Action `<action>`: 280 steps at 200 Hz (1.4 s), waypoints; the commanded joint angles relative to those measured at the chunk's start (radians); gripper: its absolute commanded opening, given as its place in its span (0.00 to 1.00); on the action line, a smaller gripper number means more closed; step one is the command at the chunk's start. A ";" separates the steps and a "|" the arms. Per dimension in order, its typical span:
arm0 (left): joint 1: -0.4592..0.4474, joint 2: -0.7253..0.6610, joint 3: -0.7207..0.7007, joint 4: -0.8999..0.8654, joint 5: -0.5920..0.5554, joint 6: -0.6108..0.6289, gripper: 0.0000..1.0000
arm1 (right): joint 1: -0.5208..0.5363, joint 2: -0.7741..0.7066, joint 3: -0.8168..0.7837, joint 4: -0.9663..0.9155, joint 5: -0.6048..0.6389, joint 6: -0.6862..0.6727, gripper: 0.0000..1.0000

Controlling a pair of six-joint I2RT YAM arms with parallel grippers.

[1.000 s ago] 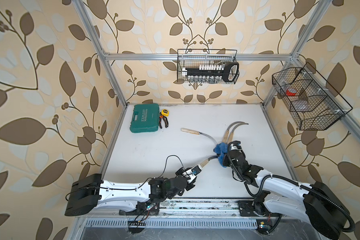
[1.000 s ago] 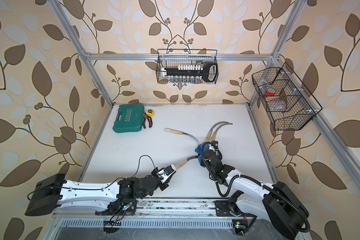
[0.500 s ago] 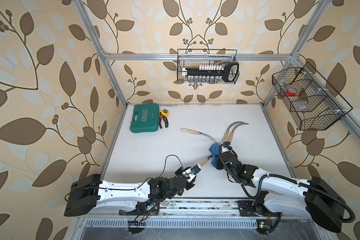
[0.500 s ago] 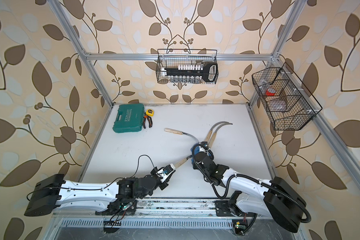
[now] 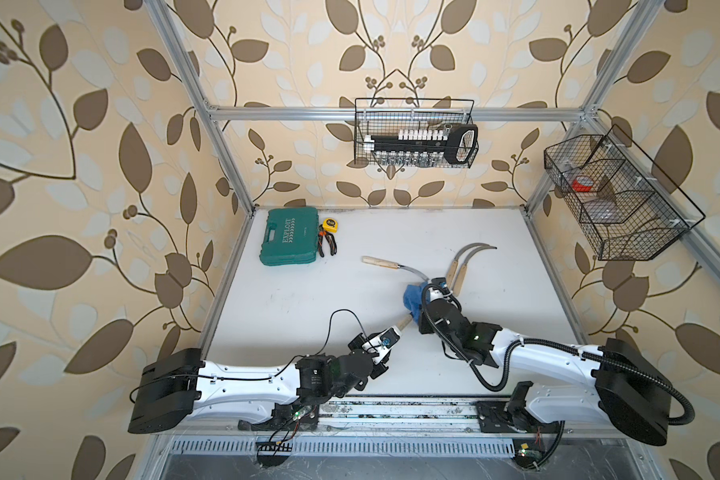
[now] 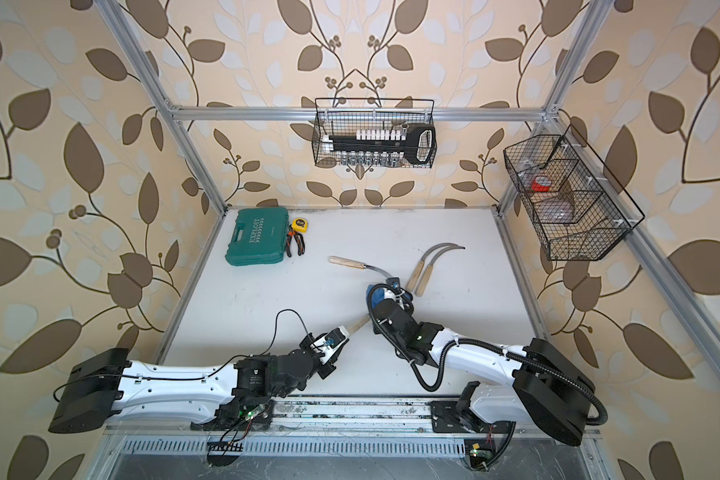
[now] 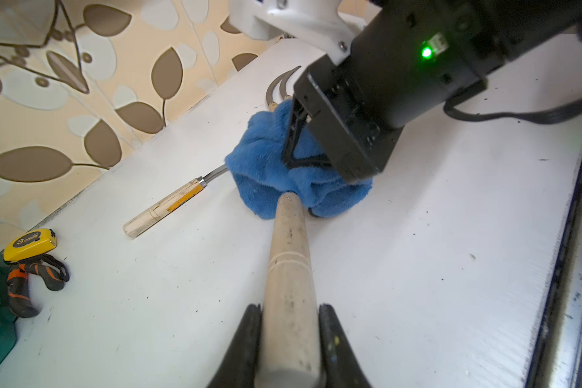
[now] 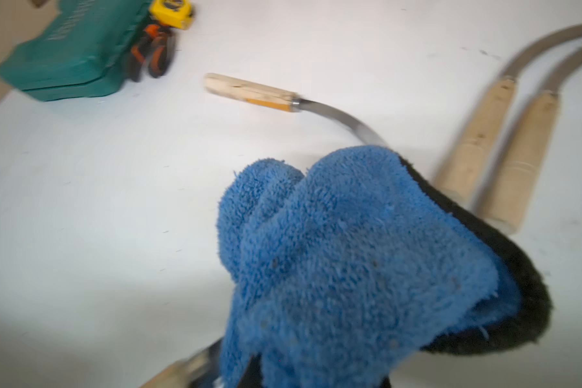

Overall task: Wipe small sickles with rags
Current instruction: Wipe the small sickle.

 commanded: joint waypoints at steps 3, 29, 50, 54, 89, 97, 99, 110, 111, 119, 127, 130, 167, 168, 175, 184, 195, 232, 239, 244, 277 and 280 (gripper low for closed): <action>-0.006 -0.039 -0.001 0.056 0.008 -0.003 0.00 | -0.100 -0.058 -0.082 -0.061 0.028 0.065 0.00; -0.007 -0.054 -0.011 0.065 0.013 0.000 0.00 | -0.140 -0.109 -0.136 -0.024 -0.004 0.066 0.00; -0.007 -0.061 -0.019 0.074 0.018 0.002 0.00 | -0.137 -0.106 -0.104 -0.021 -0.070 0.029 0.00; -0.007 -0.061 -0.018 0.072 0.020 0.001 0.00 | -0.133 -0.106 -0.095 -0.017 -0.091 0.021 0.00; -0.007 -0.053 -0.010 0.065 0.018 0.003 0.00 | 0.025 -0.092 -0.005 -0.010 -0.095 -0.028 0.00; -0.006 -0.053 -0.011 0.070 0.015 0.003 0.00 | 0.065 -0.082 0.015 -0.005 -0.094 -0.033 0.00; -0.006 -0.053 -0.011 0.070 0.014 0.004 0.00 | 0.075 -0.079 0.020 -0.003 -0.094 -0.035 0.00; -0.007 -0.053 -0.010 0.068 0.013 0.001 0.00 | 0.125 -0.062 0.047 0.000 -0.086 -0.043 0.00; -0.007 -0.053 -0.010 0.067 0.013 0.001 0.00 | 0.129 -0.060 0.050 0.000 -0.084 -0.043 0.00; -0.007 -0.053 -0.008 0.063 0.012 0.000 0.00 | 0.159 -0.047 0.070 -0.007 -0.069 -0.044 0.00; -0.007 -0.053 -0.005 0.057 0.013 -0.002 0.00 | 0.179 -0.034 0.084 -0.010 -0.071 -0.050 0.00; -0.007 -0.054 -0.005 0.057 0.013 -0.002 0.00 | 0.183 -0.029 0.086 -0.009 -0.074 -0.052 0.00; -0.007 -0.055 -0.011 0.064 0.013 -0.001 0.00 | 0.108 -0.002 0.032 0.008 -0.073 -0.017 0.00; -0.007 -0.055 -0.011 0.064 0.012 -0.001 0.00 | 0.101 -0.001 0.028 0.010 -0.079 -0.016 0.00; -0.007 -0.056 -0.010 0.059 0.011 -0.003 0.00 | 0.044 0.002 0.000 0.032 -0.124 -0.013 0.00; -0.007 -0.058 -0.007 0.053 0.009 -0.005 0.00 | -0.029 0.011 -0.031 0.049 -0.164 -0.006 0.00; -0.007 -0.062 -0.008 0.050 0.008 -0.007 0.00 | -0.113 0.023 -0.068 0.052 -0.151 0.011 0.00; -0.007 -0.076 -0.022 0.067 -0.001 -0.003 0.00 | -0.216 0.058 -0.125 0.084 -0.114 0.056 0.00; -0.007 -0.080 -0.019 0.059 0.000 -0.006 0.00 | -0.216 0.070 -0.116 0.076 -0.113 0.057 0.00; -0.006 -0.082 -0.017 0.055 0.002 -0.006 0.00 | -0.216 0.075 -0.111 0.075 -0.115 0.057 0.00; -0.007 -0.087 -0.025 0.066 0.005 -0.002 0.00 | -0.189 0.067 -0.096 0.096 -0.151 0.051 0.00; -0.007 -0.087 -0.025 0.067 0.005 -0.001 0.00 | -0.180 0.063 -0.091 0.094 -0.151 0.048 0.00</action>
